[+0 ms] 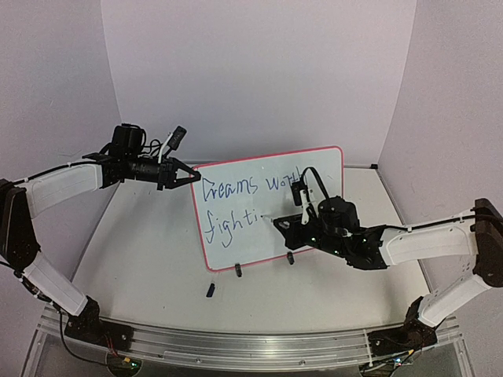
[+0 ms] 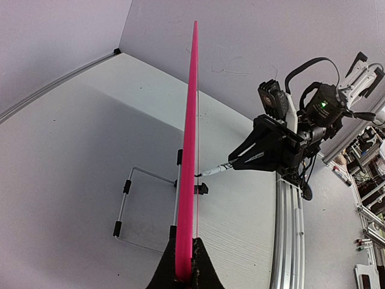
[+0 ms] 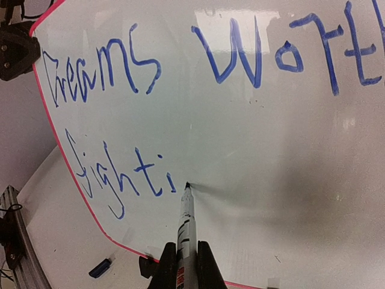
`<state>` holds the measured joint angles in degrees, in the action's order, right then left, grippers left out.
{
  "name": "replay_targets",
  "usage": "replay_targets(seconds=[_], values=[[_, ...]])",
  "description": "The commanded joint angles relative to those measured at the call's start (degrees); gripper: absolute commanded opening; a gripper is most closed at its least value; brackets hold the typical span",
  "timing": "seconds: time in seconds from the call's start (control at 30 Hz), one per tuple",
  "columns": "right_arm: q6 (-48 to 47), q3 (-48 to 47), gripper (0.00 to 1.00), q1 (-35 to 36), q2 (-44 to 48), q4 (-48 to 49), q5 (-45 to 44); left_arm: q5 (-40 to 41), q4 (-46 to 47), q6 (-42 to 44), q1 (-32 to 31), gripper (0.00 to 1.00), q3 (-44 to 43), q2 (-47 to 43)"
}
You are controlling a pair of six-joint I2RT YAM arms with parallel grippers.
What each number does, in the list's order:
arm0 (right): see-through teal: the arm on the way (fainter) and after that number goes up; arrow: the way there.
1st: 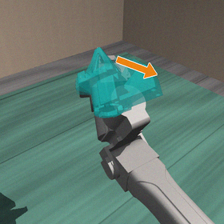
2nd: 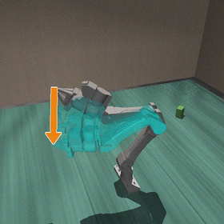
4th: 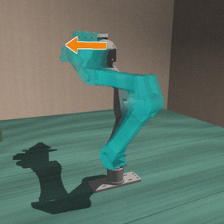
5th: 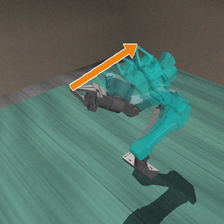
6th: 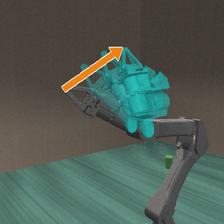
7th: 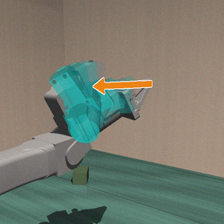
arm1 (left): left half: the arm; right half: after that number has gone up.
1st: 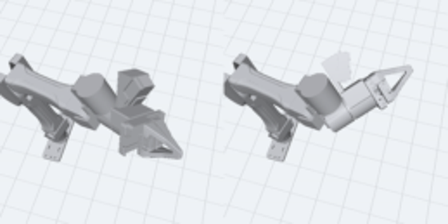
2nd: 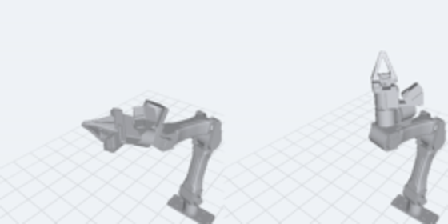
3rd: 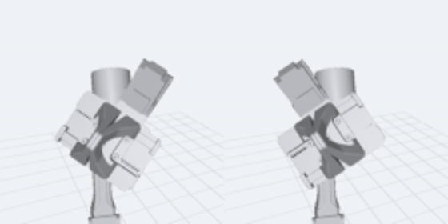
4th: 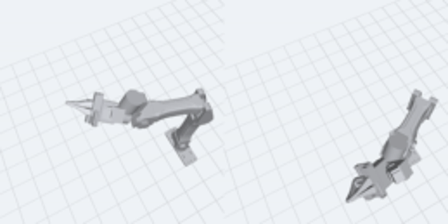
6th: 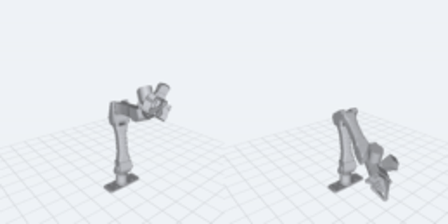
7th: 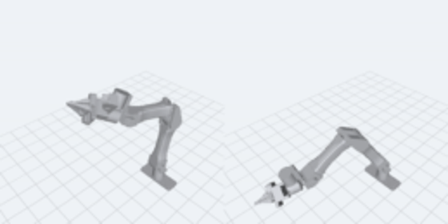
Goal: Write a sentence on the whiteboard
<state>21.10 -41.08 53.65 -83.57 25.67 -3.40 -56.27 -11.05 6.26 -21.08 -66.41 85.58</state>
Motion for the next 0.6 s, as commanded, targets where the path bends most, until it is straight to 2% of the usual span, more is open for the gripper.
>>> replay_targets(seconds=[0.0,0.57], values=[[0.86,0.62,0.0,-0.36,-0.8,1.4,0.89,2.77,-6.79,6.65,-1.95,0.0,0.93,1.68],[-1.75,-3.06,0.0,-0.3,1.04,-0.44,-1.09,2.92,-6.88,6.73,-1.95,0.0,0.88,1.61]])
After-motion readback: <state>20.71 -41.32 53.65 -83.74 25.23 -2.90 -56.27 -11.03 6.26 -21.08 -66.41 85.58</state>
